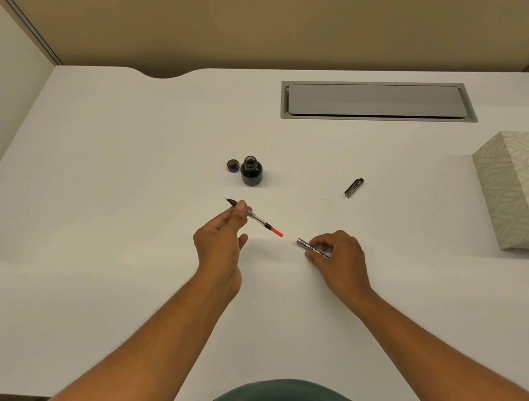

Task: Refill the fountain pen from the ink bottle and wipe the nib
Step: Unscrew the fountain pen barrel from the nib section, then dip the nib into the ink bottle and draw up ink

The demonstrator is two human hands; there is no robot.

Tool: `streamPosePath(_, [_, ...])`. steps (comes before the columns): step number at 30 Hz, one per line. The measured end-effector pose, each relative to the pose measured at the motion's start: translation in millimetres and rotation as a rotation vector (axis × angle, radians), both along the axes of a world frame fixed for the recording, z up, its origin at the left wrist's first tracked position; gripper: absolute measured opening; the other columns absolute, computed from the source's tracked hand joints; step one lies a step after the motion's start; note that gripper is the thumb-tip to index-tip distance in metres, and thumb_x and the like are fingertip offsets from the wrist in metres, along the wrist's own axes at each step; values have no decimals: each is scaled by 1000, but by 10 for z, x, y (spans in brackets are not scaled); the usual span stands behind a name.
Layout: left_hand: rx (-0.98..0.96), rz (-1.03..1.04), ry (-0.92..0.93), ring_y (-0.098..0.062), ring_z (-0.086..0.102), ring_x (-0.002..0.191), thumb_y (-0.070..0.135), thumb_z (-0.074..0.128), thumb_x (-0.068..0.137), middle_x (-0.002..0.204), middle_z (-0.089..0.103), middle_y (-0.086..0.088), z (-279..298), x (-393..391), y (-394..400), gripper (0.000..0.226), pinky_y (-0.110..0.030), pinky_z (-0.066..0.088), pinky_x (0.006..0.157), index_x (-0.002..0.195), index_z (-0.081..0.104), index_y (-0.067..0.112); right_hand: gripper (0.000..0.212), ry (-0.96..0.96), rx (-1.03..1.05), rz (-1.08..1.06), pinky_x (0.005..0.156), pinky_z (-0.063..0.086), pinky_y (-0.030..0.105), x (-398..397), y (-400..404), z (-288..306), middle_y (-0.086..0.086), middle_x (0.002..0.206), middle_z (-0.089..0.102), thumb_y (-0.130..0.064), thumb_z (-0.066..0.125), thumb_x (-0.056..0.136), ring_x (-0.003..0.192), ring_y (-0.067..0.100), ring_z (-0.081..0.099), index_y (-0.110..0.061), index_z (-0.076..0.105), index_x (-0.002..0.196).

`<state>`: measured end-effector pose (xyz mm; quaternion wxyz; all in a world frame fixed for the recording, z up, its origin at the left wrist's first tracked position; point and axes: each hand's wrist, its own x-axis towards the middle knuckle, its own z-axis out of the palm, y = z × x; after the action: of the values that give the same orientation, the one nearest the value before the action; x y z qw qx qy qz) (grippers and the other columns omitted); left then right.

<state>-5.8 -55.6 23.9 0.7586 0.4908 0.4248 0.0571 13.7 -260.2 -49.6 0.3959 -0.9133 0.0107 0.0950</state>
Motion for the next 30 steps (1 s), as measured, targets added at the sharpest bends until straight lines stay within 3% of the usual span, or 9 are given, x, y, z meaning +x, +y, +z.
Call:
streamPosePath(7, [-7,-1,4,-15,72,110,29,83,90,97,84,6,10,-53,18,8,-31,55,86,90,83,21,17,-29,-12,4,93,50,44,-6,-13,-35,-5,93,68,-23,83,85,95,20,60,-25,78,101])
streamPosePath(11, [-7,-14,-10,-15,71,112,32,83,90,99,84,6,45,-142,42,13,-31,55,85,94,83,19,29,15,-4,21,94,50,43,-29,2,-6,-5,96,67,-27,86,82,99,20,60,-22,75,109])
streamPosePath(14, [-24,-4,-22,-15,71,112,33,83,90,96,84,9,26,-164,266,14,-30,55,84,94,83,19,39,30,85,-6,93,51,38,-58,209,83,-5,103,65,-29,87,81,104,19,60,-25,70,117])
streamPosePath(18, [-42,-6,-16,-15,71,111,32,83,90,96,84,9,37,-155,218,12,-31,55,84,92,83,20,41,41,284,-16,76,48,20,-158,313,344,-13,104,67,-39,85,81,94,4,61,-42,63,116])
streamPosePath(21, [-76,-17,-23,-14,71,110,32,81,91,95,84,9,61,-131,271,13,-32,57,85,92,84,20,46,85,429,61,74,58,21,-246,586,597,-15,103,71,-44,85,79,93,6,68,-44,63,119])
streamPosePath(26, [-150,-13,-43,-15,71,109,31,80,92,101,84,6,98,-149,147,14,-32,58,83,95,84,18,22,103,619,-14,72,61,26,-158,741,838,-1,92,77,-24,81,89,88,15,74,-27,74,109])
streamPosePath(30, [-191,-54,-66,-15,74,107,32,85,87,109,83,3,84,-173,153,22,-30,61,80,103,85,16,2,114,660,-62,61,55,16,-32,710,890,-1,81,77,-17,77,93,71,8,73,-17,77,95])
